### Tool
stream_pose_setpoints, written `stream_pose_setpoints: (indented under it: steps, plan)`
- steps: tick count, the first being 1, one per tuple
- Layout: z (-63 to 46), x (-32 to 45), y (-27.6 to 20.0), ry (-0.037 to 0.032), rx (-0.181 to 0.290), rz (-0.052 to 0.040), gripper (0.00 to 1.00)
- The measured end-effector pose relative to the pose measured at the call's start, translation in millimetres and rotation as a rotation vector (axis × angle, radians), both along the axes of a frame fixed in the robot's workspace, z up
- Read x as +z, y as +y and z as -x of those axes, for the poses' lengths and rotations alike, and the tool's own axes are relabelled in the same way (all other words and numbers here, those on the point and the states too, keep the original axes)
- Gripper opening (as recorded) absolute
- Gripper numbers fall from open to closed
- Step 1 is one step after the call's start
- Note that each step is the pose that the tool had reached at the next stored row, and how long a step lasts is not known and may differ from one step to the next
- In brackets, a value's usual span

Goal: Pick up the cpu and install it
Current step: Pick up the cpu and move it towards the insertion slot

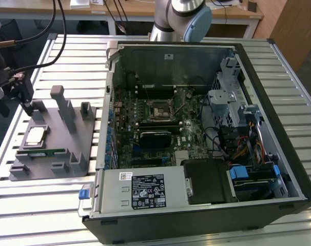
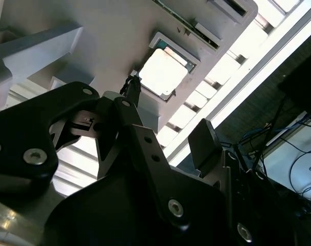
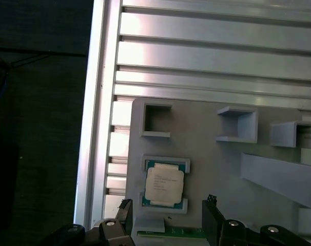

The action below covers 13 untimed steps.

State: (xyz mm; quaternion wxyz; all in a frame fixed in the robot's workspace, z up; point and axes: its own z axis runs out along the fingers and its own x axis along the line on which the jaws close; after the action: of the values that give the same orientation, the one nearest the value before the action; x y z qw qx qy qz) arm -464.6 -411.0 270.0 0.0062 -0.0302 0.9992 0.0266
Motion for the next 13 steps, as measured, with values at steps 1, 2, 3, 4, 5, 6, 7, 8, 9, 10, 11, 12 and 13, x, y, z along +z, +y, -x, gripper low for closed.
stream_pose_setpoints:
  steps: [1, 2, 3, 4, 5, 6, 7, 8, 9, 10, 11, 12, 13]
  plan:
    - [0.0, -0.8, -0.1, 0.0, 0.0, 0.0, 0.65]
    - [0.0, -1.6, -0.2, 0.0001, 0.0, 0.0, 0.65]
    - [0.0, -2.5, -0.1, 0.0001, 0.0, 0.0, 0.65]
    - [0.0, -3.7, -0.2, 0.0001, 0.0, 0.0, 0.65]
    - [0.0, -4.9, -0.4, 0.0002, 0.0, 0.0001, 0.65]
    - [0.0, -6.5, -0.7, 0.0003, 0.0, 0.0, 0.65]
    - [0.0, -8.1, -0.9, 0.0002, 0.0, 0.0, 0.65]
    - [0.0, -9.6, -1.0, 0.0002, 0.0, -0.0001, 0.65]
    - [0.0, -10.9, -1.1, 0.0002, 0.0, 0.0, 0.65]
    - [0.0, -12.2, -1.2, 0.0003, 0.0, 0.0, 0.65]
    - [0.0, -13.6, -1.4, 0.0003, 0.0, 0.0, 0.65]
    - [0.0, -15.3, -1.7, 0.0003, 0.0, 0.0, 0.65]
    - [-0.1, -17.2, -2.2, 0.0003, 0.0, 0.0, 0.65]
